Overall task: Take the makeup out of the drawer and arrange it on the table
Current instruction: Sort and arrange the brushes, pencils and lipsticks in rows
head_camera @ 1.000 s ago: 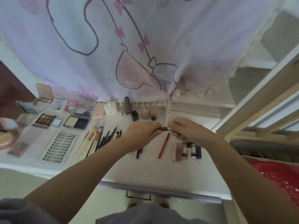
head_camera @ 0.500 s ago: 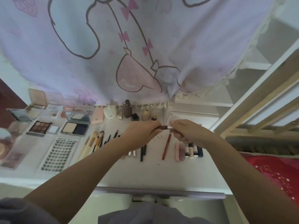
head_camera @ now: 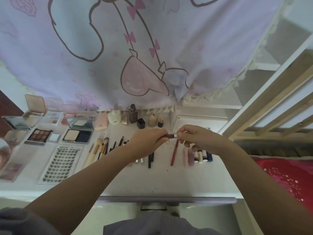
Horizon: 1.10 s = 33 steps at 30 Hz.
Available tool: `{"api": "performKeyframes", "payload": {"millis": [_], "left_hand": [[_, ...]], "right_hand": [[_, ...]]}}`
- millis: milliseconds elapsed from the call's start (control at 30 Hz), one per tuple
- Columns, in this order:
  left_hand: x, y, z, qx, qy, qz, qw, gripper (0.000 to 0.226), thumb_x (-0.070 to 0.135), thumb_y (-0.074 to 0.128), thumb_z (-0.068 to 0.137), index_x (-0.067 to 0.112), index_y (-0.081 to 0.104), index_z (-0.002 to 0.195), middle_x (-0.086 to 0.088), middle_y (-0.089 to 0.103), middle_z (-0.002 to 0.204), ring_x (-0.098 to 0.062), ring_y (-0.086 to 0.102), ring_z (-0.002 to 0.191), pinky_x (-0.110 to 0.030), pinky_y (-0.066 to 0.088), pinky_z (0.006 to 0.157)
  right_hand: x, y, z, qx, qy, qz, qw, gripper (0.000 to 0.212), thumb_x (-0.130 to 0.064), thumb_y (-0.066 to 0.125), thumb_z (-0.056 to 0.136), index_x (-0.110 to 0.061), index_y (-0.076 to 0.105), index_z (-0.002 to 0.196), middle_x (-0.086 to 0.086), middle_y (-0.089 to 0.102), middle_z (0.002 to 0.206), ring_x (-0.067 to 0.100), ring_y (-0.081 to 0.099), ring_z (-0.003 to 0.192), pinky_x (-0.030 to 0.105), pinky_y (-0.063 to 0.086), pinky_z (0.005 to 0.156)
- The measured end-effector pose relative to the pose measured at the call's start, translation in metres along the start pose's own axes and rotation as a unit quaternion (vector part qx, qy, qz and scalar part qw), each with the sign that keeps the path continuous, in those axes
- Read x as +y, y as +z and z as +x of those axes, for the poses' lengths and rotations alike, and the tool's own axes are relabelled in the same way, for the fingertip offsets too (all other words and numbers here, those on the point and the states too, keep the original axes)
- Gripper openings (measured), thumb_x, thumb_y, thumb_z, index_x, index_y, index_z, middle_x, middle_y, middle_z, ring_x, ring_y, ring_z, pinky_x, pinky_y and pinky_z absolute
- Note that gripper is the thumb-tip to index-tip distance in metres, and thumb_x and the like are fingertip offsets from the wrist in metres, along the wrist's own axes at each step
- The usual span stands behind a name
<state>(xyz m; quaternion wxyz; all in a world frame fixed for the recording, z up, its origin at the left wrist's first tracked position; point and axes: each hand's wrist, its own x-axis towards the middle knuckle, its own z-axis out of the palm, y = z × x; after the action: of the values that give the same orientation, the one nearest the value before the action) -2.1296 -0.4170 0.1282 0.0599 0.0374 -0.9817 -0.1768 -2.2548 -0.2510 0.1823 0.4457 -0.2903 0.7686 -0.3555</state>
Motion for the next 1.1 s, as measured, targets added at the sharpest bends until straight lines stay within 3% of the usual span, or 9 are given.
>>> {"api": "performKeyframes", "payload": {"millis": [100, 267, 400, 500, 567, 733, 900, 1000, 1100], "left_hand": [[0.003, 0.003, 0.002, 0.006, 0.01, 0.005, 1.0, 0.023, 0.042, 0.033, 0.097, 0.028, 0.051, 0.101, 0.014, 0.043, 0.068, -0.005, 0.044, 0.058, -0.022, 0.035, 0.051], [-0.004, 0.009, -0.003, -0.014, -0.007, -0.009, 1.0, 0.023, 0.043, 0.033, 0.097, 0.03, 0.051, 0.102, 0.014, 0.046, 0.069, -0.004, 0.044, 0.058, -0.022, 0.035, 0.051], [-0.007, 0.014, -0.002, -0.036, -0.008, -0.018, 0.999, 0.02, 0.044, 0.033, 0.096, 0.033, 0.049, 0.1, 0.015, 0.047, 0.068, -0.002, 0.043, 0.057, -0.021, 0.03, 0.05], [-0.017, 0.023, -0.004, -0.077, -0.036, -0.031, 0.996, 0.018, 0.043, 0.035, 0.096, 0.034, 0.05, 0.1, 0.015, 0.049, 0.068, 0.0, 0.046, 0.058, -0.02, 0.03, 0.051], [-0.029, 0.027, -0.007, -0.11, -0.072, -0.067, 0.989, 0.017, 0.04, 0.038, 0.096, 0.031, 0.052, 0.099, 0.013, 0.053, 0.073, -0.003, 0.05, 0.065, -0.02, 0.038, 0.056], [-0.047, 0.046, -0.016, -0.129, -0.202, -0.16, 0.958, 0.019, 0.027, 0.047, 0.096, 0.017, 0.061, 0.103, 0.002, 0.058, 0.085, -0.013, 0.054, 0.075, -0.025, 0.043, 0.067], [-0.037, 0.073, 0.0, -0.102, -0.339, -0.251, 0.901, 0.018, 0.025, 0.054, 0.091, 0.012, 0.065, 0.096, -0.005, 0.067, 0.091, -0.019, 0.063, 0.085, -0.034, 0.052, 0.08], [-0.026, 0.092, 0.019, -0.104, -0.36, -0.224, 0.9, 0.028, 0.034, 0.055, 0.09, 0.009, 0.067, 0.087, -0.006, 0.066, 0.083, -0.019, 0.062, 0.079, -0.03, 0.049, 0.075], [-0.026, 0.105, 0.032, -0.114, -0.371, -0.204, 0.899, 0.035, 0.038, 0.055, 0.09, 0.012, 0.062, 0.067, -0.001, 0.059, 0.065, -0.016, 0.057, 0.068, -0.025, 0.041, 0.061]], "right_hand": [[0.003, 0.002, 0.001, -0.002, 0.025, 0.023, 0.999, 0.034, -0.04, 0.042, 0.098, -0.017, 0.058, 0.079, -0.003, 0.051, 0.061, 0.011, 0.045, 0.047, 0.02, 0.032, 0.045], [0.01, 0.002, 0.005, -0.018, -0.003, -0.011, 1.0, 0.013, -0.032, 0.055, 0.093, -0.021, 0.062, 0.094, -0.001, 0.06, 0.076, 0.019, 0.053, 0.057, 0.037, 0.048, 0.058], [0.01, 0.004, 0.011, -0.042, 0.015, -0.083, 0.996, 0.031, -0.041, 0.042, 0.098, -0.023, 0.065, 0.088, 0.0, 0.06, 0.078, 0.006, 0.056, 0.044, 0.032, 0.048, 0.059], [0.018, -0.001, 0.016, -0.032, 0.014, -0.16, 0.986, 0.022, -0.035, 0.045, 0.097, -0.024, 0.06, 0.086, 0.002, 0.06, 0.081, 0.023, 0.066, 0.055, 0.046, 0.053, 0.068], [0.028, -0.009, 0.019, -0.015, 0.025, -0.173, 0.984, 0.018, -0.033, 0.048, 0.097, -0.022, 0.058, 0.087, -0.001, 0.064, 0.081, 0.031, 0.068, 0.067, 0.039, 0.052, 0.069], [0.062, -0.015, 0.034, 0.003, 0.06, -0.145, 0.988, 0.015, -0.024, 0.046, 0.098, -0.013, 0.054, 0.092, -0.002, 0.065, 0.074, -0.003, 0.053, 0.047, 0.011, 0.038, 0.047], [0.091, 0.004, 0.049, 0.03, 0.132, 0.052, 0.989, 0.013, -0.022, 0.038, 0.102, -0.012, 0.046, 0.105, 0.006, 0.069, 0.093, 0.015, 0.065, 0.079, 0.03, 0.053, 0.066], [0.099, 0.036, 0.066, 0.051, 0.156, -0.03, 0.986, 0.022, -0.027, 0.035, 0.101, -0.009, 0.044, 0.109, -0.002, 0.067, 0.082, 0.01, 0.065, 0.074, 0.021, 0.05, 0.062], [0.103, 0.066, 0.085, 0.101, 0.15, -0.209, 0.961, 0.036, -0.034, 0.031, 0.101, -0.005, 0.046, 0.115, 0.01, 0.068, 0.101, 0.024, 0.062, 0.101, 0.031, 0.038, 0.094]]}}
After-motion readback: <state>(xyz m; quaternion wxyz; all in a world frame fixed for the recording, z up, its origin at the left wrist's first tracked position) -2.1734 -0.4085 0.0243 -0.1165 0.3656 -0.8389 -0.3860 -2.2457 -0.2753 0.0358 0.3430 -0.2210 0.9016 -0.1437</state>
